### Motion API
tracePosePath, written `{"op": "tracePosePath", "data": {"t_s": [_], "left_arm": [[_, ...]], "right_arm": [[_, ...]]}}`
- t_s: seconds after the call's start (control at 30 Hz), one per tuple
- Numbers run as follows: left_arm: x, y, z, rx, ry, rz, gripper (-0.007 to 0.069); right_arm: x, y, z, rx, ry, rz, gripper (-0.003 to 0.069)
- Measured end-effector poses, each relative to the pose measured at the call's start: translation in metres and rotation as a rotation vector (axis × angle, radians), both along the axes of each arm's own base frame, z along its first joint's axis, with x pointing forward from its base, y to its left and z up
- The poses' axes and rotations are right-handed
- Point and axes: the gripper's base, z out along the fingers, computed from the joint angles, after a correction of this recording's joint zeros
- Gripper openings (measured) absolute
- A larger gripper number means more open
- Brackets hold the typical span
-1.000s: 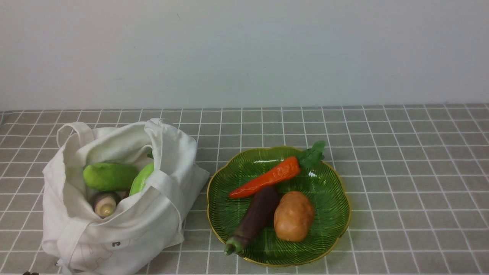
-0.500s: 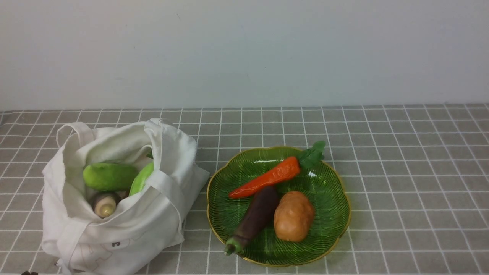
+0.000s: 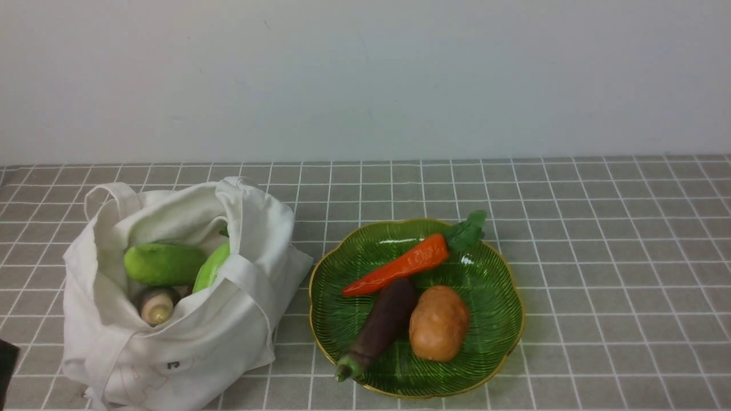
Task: Take vegetables from bag on grey coffee tablecloth place on plate.
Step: 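Reach into the cloth bag and grasp the green cucumber with the left gripper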
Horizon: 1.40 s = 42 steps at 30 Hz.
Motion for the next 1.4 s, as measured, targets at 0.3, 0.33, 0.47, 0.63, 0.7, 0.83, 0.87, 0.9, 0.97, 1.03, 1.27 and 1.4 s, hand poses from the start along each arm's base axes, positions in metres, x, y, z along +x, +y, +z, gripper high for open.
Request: {"op": "tracePosePath", "data": {"t_s": [0.3, 0.33, 0.47, 0.63, 0.7, 0.83, 0.87, 0.9, 0.97, 1.03, 1.27, 1.4], "left_arm": [[-0.026, 0.009, 0.103, 0.064, -0.361, 0.115, -0.0005], [-0.026, 0.004, 0.119, 0.147, -0.331, 0.076, -0.0005], [0.001, -0.017, 0.154, 0.4, -0.049, -0.141, -0.0005], [0.059, -0.033, 0.162, 0.63, 0.4, -0.427, -0.0005], [0.075, -0.034, 0.161, 0.675, 0.495, -0.477, -0.0005], [0.121, -0.035, 0.155, 0.755, 0.709, -0.573, -0.0005], [0.14, -0.034, 0.151, 0.779, 0.776, -0.591, -0.0005], [0.153, -0.033, 0.145, 0.791, 0.823, -0.605, -0.0005], [0.17, -0.033, 0.138, 0.799, 0.882, -0.626, -0.0005], [0.183, -0.033, 0.13, 0.8, 0.922, -0.64, -0.0005], [0.201, -0.029, 0.113, 0.851, 1.0, -0.64, 0.0006], [0.209, -0.025, 0.106, 0.913, 1.012, -0.606, 0.0094]], "right_arm": [[0.0, 0.0, 0.0, 0.0, 0.0, 0.0, -0.0015], [0.0, 0.0, 0.0, 0.0, 0.0, 0.0, -0.0015], [0.0, 0.0, 0.0, 0.0, 0.0, 0.0, -0.0015], [0.0, 0.0, 0.0, 0.0, 0.0, 0.0, -0.0015], [0.0, 0.0, 0.0, 0.0, 0.0, 0.0, -0.0015], [0.0, 0.0, 0.0, 0.0, 0.0, 0.0, -0.0015], [0.0, 0.0, 0.0, 0.0, 0.0, 0.0, -0.0015], [0.0, 0.0, 0.0, 0.0, 0.0, 0.0, -0.0015], [0.0, 0.0, 0.0, 0.0, 0.0, 0.0, -0.0015], [0.0, 0.0, 0.0, 0.0, 0.0, 0.0, -0.0015], [0.0, 0.0, 0.0, 0.0, 0.0, 0.0, -0.0015], [0.0, 0.0, 0.0, 0.0, 0.0, 0.0, -0.0015]]}}
